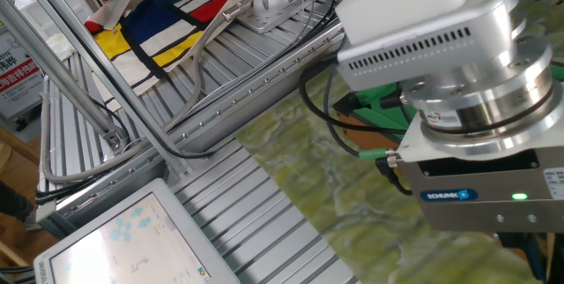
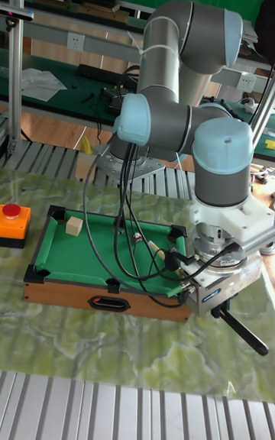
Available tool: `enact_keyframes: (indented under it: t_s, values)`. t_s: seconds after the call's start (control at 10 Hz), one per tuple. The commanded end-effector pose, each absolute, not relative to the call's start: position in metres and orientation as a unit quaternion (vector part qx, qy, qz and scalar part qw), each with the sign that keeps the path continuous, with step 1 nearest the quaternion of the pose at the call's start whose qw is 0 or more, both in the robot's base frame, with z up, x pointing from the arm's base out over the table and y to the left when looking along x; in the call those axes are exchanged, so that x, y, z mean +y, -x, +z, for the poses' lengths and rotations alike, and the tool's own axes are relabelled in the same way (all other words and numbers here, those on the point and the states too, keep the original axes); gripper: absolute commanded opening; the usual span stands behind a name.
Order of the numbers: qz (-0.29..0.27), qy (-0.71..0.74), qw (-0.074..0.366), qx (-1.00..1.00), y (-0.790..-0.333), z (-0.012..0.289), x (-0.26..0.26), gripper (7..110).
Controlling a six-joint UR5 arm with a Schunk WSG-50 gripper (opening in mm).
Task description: Hit the pool ball
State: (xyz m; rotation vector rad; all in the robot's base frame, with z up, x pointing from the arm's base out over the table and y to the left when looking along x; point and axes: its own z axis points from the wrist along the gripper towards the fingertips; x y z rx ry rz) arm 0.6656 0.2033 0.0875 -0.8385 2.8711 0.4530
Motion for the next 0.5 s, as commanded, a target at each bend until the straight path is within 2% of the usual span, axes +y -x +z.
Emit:
enact_keyframes:
  t_s: [0.0, 0.4]
  values:
    - [0.151, 0.292, 0.06, 0.943, -0.658, 0.0906, 0.2119, 7]
    - [0.126, 0.354, 0.057, 0.925, -0.6487, 0.0891, 0.2154, 7]
